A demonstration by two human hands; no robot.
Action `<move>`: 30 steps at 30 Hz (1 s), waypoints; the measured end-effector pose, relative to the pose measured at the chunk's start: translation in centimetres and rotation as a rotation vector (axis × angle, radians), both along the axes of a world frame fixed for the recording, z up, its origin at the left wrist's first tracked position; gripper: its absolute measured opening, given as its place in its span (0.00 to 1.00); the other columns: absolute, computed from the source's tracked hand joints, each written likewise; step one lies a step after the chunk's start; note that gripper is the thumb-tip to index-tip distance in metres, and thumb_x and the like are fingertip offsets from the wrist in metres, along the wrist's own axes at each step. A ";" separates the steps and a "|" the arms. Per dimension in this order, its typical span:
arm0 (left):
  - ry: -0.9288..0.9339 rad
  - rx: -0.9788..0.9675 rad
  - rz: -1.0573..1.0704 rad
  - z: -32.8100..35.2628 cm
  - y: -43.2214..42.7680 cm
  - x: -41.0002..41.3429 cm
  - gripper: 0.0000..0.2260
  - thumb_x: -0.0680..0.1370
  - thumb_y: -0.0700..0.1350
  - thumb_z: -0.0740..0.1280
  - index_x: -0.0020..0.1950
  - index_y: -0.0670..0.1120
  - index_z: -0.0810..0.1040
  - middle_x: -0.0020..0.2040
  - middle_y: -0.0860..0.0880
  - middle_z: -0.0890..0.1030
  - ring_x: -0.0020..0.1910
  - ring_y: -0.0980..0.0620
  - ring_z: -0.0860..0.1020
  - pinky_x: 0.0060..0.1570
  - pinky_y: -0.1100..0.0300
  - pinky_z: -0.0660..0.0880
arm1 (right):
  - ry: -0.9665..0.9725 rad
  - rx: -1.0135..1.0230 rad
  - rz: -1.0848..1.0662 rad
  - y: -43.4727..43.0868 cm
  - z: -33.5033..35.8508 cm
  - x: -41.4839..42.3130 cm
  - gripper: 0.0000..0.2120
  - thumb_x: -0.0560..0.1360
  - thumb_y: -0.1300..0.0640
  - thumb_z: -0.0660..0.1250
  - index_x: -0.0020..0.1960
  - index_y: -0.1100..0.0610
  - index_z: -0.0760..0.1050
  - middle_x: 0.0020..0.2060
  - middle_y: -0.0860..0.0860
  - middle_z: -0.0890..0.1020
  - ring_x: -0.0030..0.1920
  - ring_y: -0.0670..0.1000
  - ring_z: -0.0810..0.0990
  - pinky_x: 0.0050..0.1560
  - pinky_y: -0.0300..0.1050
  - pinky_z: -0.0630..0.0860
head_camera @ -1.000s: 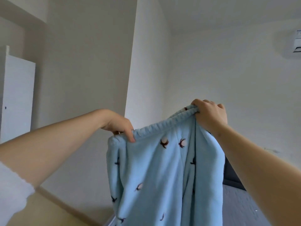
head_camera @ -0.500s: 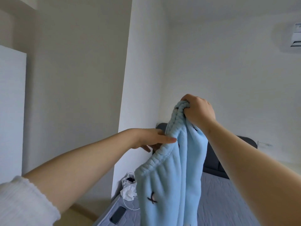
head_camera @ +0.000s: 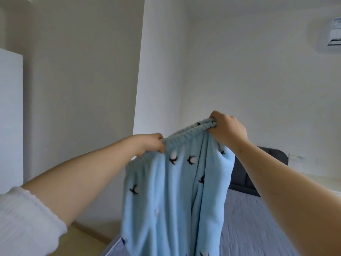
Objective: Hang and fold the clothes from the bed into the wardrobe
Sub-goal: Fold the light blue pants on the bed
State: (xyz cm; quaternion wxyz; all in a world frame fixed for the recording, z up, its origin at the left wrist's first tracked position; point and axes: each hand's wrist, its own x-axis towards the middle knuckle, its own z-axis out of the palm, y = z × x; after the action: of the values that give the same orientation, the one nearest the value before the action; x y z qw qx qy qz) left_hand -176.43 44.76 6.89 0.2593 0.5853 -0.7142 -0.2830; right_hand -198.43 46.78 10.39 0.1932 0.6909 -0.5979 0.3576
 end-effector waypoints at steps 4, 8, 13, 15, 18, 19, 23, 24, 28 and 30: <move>-0.231 -0.096 -0.011 1.5 -0.2 2.4 0.13 0.72 0.39 0.70 0.55 0.46 0.74 0.53 0.46 0.77 0.51 0.48 0.75 0.46 0.58 0.73 | -0.007 0.085 0.033 -0.2 0.5 -0.9 0.05 0.74 0.56 0.60 0.46 0.49 0.73 0.38 0.49 0.77 0.40 0.53 0.74 0.29 0.41 0.66; -0.426 -0.209 0.048 2.8 0.2 3.3 0.10 0.70 0.40 0.72 0.50 0.44 0.78 0.48 0.47 0.79 0.45 0.50 0.76 0.42 0.63 0.70 | -0.036 0.172 0.176 -0.5 0.7 -1.2 0.03 0.72 0.52 0.68 0.42 0.51 0.75 0.37 0.49 0.78 0.43 0.53 0.75 0.40 0.46 0.71; -0.073 -0.154 -0.050 4.0 0.5 3.1 0.11 0.69 0.34 0.72 0.45 0.46 0.76 0.48 0.45 0.81 0.47 0.45 0.80 0.46 0.54 0.79 | 0.101 0.435 0.220 -0.7 0.7 0.1 0.09 0.70 0.58 0.70 0.47 0.53 0.72 0.40 0.48 0.75 0.43 0.51 0.73 0.37 0.41 0.68; -0.068 -0.137 -0.071 3.9 0.7 2.3 0.12 0.68 0.36 0.73 0.44 0.48 0.74 0.46 0.45 0.80 0.48 0.44 0.80 0.49 0.46 0.79 | 0.134 0.525 0.253 -0.7 -0.1 1.1 0.15 0.70 0.64 0.66 0.52 0.51 0.70 0.42 0.46 0.74 0.41 0.48 0.73 0.35 0.38 0.68; -0.142 -0.075 -0.125 3.0 0.7 2.6 0.11 0.68 0.36 0.74 0.42 0.49 0.77 0.43 0.46 0.82 0.45 0.44 0.81 0.47 0.47 0.80 | 0.031 0.602 0.306 -0.9 -1.5 1.6 0.18 0.68 0.70 0.60 0.49 0.50 0.71 0.39 0.46 0.74 0.37 0.47 0.71 0.33 0.40 0.67; -0.217 -0.031 -0.134 2.8 0.7 3.2 0.10 0.68 0.36 0.74 0.43 0.48 0.78 0.45 0.45 0.82 0.45 0.44 0.81 0.46 0.49 0.80 | -0.030 0.597 0.300 -0.9 -1.8 1.3 0.18 0.67 0.71 0.58 0.45 0.50 0.72 0.38 0.47 0.74 0.36 0.48 0.70 0.33 0.40 0.66; -0.393 0.250 -0.149 1.6 1.0 5.1 0.10 0.72 0.35 0.70 0.52 0.44 0.78 0.50 0.44 0.83 0.45 0.45 0.81 0.46 0.52 0.79 | -0.101 0.523 0.256 -1.3 -1.9 0.6 0.17 0.67 0.72 0.57 0.42 0.52 0.75 0.36 0.46 0.73 0.36 0.46 0.69 0.32 0.38 0.64; -0.365 0.298 -0.158 1.4 1.0 5.2 0.10 0.73 0.34 0.69 0.53 0.43 0.78 0.49 0.45 0.83 0.43 0.47 0.81 0.46 0.52 0.79 | -0.085 0.506 0.245 -1.4 -1.8 0.7 0.16 0.68 0.72 0.58 0.45 0.54 0.75 0.36 0.44 0.73 0.36 0.44 0.69 0.32 0.37 0.64; -0.241 0.319 -0.167 1.2 1.1 4.9 0.11 0.73 0.38 0.69 0.55 0.41 0.78 0.49 0.42 0.82 0.44 0.45 0.82 0.49 0.48 0.79 | -0.040 0.515 0.214 -1.6 -2.3 1.4 0.14 0.70 0.71 0.60 0.48 0.54 0.72 0.37 0.46 0.72 0.35 0.45 0.68 0.31 0.37 0.64; -0.199 0.258 -0.156 1.1 1.1 5.0 0.18 0.69 0.44 0.73 0.57 0.42 0.78 0.53 0.41 0.82 0.50 0.43 0.81 0.53 0.47 0.78 | -0.048 0.596 0.226 -1.4 -2.8 1.3 0.12 0.71 0.69 0.61 0.48 0.53 0.72 0.39 0.49 0.74 0.36 0.46 0.70 0.32 0.38 0.66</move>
State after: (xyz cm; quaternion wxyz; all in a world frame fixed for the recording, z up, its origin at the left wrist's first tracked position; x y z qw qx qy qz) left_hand -171.39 45.89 8.00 0.0873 0.5818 -0.7373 -0.3320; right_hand -197.17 45.35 7.56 -0.0731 0.7705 -0.6001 0.2021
